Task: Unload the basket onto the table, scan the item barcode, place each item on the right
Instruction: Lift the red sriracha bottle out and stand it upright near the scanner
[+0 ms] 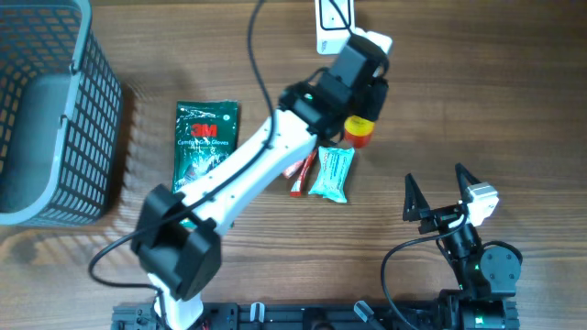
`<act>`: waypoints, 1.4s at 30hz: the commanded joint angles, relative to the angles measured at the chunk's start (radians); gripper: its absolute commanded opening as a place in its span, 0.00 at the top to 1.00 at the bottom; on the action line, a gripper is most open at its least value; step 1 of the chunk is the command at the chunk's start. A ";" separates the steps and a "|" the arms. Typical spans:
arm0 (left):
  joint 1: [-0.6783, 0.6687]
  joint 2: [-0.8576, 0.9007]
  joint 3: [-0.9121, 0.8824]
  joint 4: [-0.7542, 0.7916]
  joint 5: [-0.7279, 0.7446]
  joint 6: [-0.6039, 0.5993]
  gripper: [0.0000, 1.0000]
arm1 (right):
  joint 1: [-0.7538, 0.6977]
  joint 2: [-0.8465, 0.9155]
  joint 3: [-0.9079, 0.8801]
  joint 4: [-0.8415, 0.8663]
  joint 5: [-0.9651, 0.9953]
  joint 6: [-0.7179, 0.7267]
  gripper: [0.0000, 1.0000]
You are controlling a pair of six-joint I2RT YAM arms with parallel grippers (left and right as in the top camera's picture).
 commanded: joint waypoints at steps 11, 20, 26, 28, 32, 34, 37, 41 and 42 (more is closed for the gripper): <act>-0.093 0.125 0.006 0.142 -0.083 -0.069 0.60 | 0.008 -0.004 -0.001 0.003 0.013 0.011 0.00; -0.103 0.125 -0.028 0.109 -0.157 -0.069 0.62 | 0.008 -0.004 -0.001 0.003 0.013 0.011 0.00; -0.105 0.125 -0.029 0.156 -0.203 -0.071 0.53 | 0.008 -0.005 -0.001 0.003 0.013 0.011 0.00; -0.107 0.125 -0.029 0.168 -0.203 -0.071 0.50 | 0.008 -0.004 -0.001 0.003 0.013 0.011 0.00; -0.107 0.135 -0.029 0.170 -0.205 -0.097 0.41 | 0.008 -0.004 -0.001 0.003 0.013 0.011 0.00; -0.107 0.143 -0.029 0.172 -0.207 -0.097 0.41 | 0.008 -0.004 -0.001 0.003 0.013 0.011 0.00; -0.110 0.143 -0.028 0.177 -0.216 -0.096 0.39 | 0.008 -0.004 -0.001 0.003 0.013 0.011 0.00; -0.112 0.129 -0.028 0.190 -0.274 -0.095 0.23 | 0.008 -0.004 -0.001 0.003 0.013 0.011 0.00; -0.113 0.116 -0.028 0.181 -0.274 -0.095 0.18 | 0.008 -0.004 -0.001 0.003 0.013 0.011 0.00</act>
